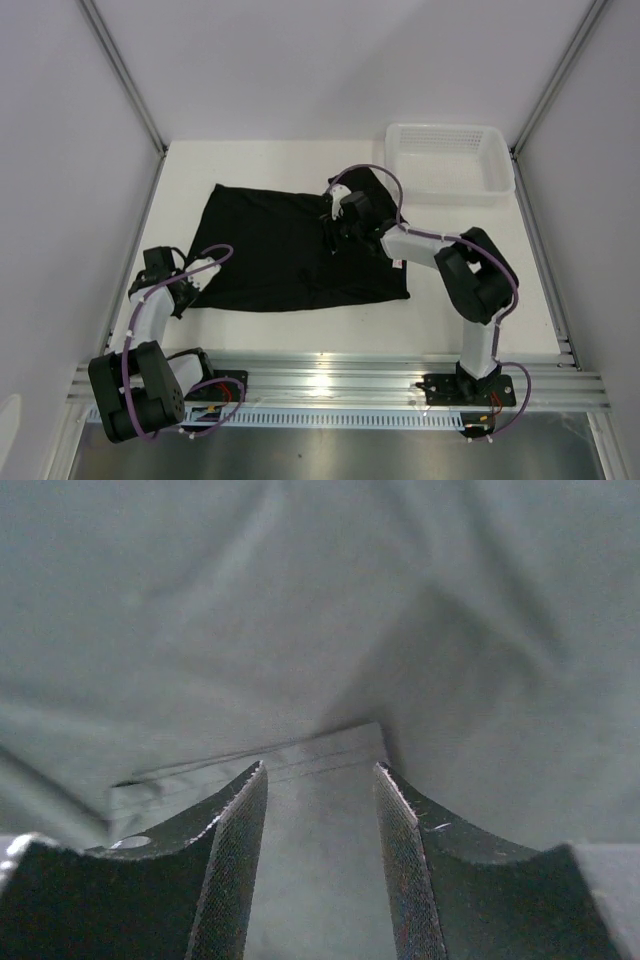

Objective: Roll the t-shirts
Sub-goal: Fold the tshirt

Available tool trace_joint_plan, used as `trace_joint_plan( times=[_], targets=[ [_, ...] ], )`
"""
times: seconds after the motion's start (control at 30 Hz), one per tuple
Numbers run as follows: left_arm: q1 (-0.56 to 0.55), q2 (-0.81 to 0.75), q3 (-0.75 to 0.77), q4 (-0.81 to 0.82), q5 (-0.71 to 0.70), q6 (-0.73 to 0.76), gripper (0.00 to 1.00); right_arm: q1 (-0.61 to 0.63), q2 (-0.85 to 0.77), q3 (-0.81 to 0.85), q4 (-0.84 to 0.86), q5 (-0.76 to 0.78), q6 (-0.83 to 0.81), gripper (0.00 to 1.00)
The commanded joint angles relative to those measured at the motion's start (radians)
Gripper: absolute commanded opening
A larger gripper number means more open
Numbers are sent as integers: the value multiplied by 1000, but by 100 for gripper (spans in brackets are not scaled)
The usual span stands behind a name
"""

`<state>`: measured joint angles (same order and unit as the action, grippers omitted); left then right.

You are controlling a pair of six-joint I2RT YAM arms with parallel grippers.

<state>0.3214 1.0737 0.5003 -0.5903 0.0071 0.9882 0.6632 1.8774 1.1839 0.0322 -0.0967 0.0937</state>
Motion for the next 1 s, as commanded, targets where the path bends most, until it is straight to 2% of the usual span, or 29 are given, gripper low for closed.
trace_joint_plan(
  times=[0.0, 0.17, 0.47, 0.7, 0.97],
  targets=[
    [13, -12, 47, -17, 14, 1, 1, 3, 58, 77, -12, -61, -14, 50],
    [13, -11, 47, -19, 14, -2, 1, 4, 120, 117, -64, -57, -19, 49],
    [13, -4, 52, -19, 11, -2, 1, 3, 130, 94, -52, -14, -9, 47],
    [13, -8, 55, -29, 10, -2, 1, 3, 154, 183, -100, 52, -54, 47],
    [13, -9, 57, -29, 10, -2, 1, -7, 193, 174, -101, 29, -38, 47]
  ],
)
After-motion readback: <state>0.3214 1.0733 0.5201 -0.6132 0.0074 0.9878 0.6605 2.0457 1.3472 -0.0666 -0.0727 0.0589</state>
